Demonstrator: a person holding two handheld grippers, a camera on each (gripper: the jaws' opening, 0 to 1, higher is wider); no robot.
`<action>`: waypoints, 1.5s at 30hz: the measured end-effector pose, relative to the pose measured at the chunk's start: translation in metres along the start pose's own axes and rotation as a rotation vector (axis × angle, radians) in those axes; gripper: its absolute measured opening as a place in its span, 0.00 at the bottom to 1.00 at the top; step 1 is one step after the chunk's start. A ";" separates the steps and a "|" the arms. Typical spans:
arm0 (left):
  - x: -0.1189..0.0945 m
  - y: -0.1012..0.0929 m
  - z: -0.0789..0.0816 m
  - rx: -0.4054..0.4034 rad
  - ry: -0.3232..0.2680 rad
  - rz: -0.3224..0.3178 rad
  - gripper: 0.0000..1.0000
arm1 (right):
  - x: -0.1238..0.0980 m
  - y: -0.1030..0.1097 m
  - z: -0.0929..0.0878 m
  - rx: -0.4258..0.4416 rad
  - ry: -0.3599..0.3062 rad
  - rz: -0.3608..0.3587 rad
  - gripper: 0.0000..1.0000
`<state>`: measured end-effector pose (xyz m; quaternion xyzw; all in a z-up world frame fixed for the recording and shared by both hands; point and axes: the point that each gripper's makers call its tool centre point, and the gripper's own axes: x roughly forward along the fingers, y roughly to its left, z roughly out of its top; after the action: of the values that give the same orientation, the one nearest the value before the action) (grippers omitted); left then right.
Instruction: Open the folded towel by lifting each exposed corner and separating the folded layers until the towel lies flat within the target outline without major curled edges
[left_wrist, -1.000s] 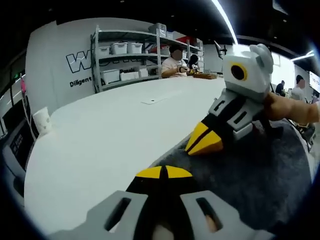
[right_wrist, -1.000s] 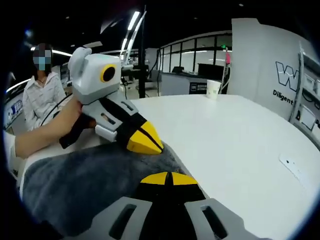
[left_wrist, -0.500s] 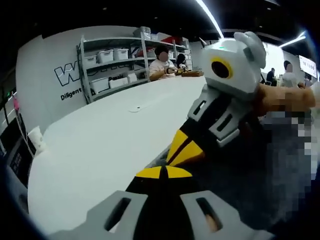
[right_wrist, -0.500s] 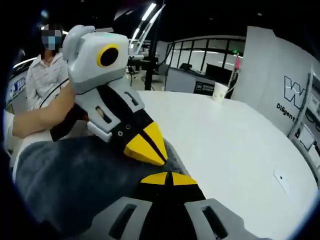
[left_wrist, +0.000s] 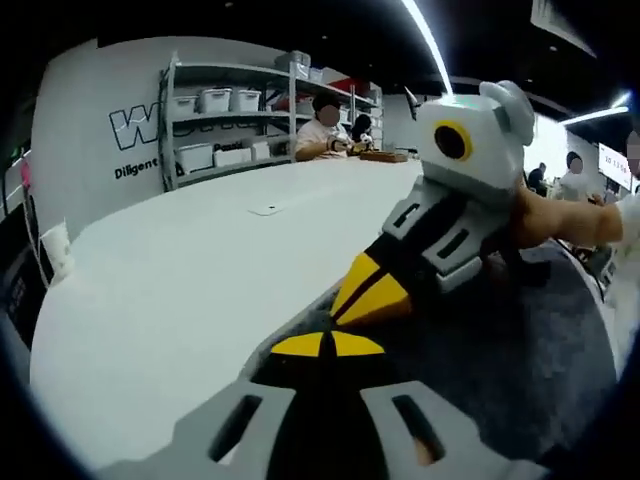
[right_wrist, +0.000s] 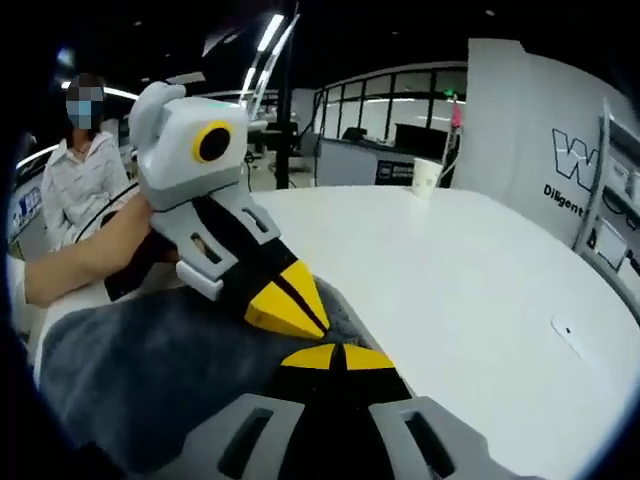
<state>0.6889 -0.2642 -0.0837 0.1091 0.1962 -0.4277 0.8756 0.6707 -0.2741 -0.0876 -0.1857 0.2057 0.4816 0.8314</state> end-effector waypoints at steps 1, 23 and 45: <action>0.000 0.001 0.000 -0.001 0.001 0.002 0.00 | 0.000 0.000 0.000 0.002 -0.001 0.001 0.00; -0.001 0.003 0.000 -0.011 0.005 0.010 0.00 | -0.018 -0.005 -0.010 -0.044 -0.007 0.016 0.00; -0.002 0.002 0.000 -0.017 0.005 0.013 0.00 | -0.050 -0.025 -0.033 0.010 -0.032 0.004 0.00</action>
<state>0.6897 -0.2613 -0.0832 0.1040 0.2010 -0.4202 0.8788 0.6643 -0.3385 -0.0863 -0.1734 0.1953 0.4853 0.8345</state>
